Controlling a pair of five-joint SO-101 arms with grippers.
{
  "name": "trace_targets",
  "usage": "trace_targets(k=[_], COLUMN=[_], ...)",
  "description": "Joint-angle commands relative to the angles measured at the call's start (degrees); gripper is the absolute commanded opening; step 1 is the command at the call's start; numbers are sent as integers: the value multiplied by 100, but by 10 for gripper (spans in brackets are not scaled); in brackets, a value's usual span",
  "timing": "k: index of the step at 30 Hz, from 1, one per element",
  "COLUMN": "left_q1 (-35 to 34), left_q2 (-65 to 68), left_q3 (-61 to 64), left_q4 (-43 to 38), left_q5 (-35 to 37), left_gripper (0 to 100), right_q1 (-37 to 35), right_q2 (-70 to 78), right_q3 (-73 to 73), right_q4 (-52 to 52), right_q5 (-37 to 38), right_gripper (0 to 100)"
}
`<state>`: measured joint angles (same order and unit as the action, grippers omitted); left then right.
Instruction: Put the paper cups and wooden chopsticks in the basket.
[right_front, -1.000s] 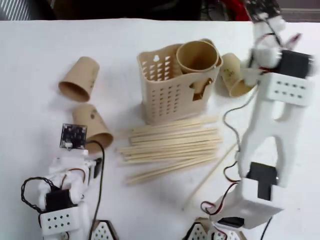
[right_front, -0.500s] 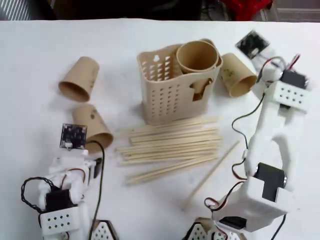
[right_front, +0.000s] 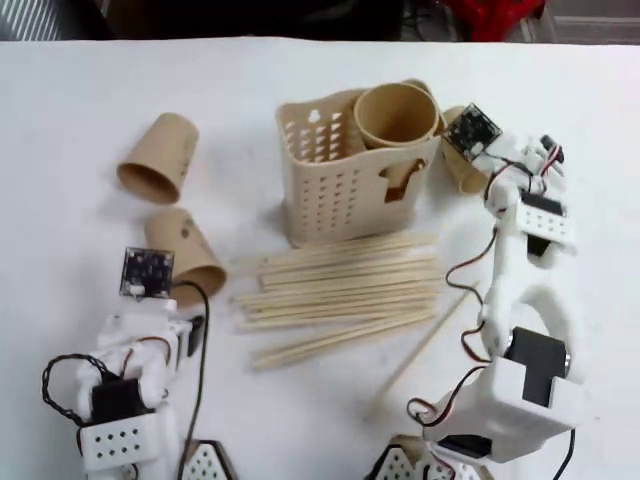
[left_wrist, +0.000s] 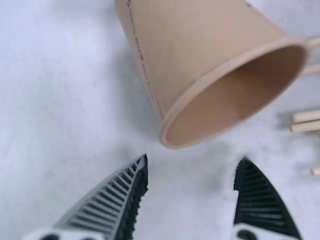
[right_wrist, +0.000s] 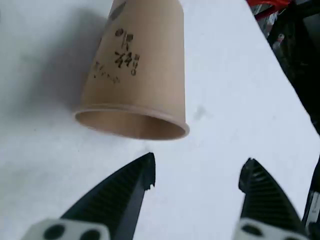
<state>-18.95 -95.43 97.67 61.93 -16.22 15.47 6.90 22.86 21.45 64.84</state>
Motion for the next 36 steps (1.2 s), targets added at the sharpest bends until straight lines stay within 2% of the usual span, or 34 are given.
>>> trace_targets(k=[1,4,10,13,19,27,36], left_q1=[-13,-13,-13,-13,-13,-13,-13], left_q2=[-48,-48,-48,-48,-48,-48,-48], left_q3=[-26,-26,-26,-26,-26,-26,-26], left_q4=[9,9,9,9,9,9,9], left_q5=[-44,-44,-44,-44,-44,-44,-44], left_gripper=[275,275,275,275,275,275,275], right_q1=[-207,-268,-391,-303,119,13,-462], right_q2=[-48,-48,-4,180,620,760,787], right_q3=[360,404,396,114,-941,-1547,-1538], right_q4=[-1059,-1376,-1297,-1174,-75,664,655], right_q5=[-9,-352,-475,-1116,-2303,-3490,-3007], right_gripper=[273,273,272,272,272,272,272])
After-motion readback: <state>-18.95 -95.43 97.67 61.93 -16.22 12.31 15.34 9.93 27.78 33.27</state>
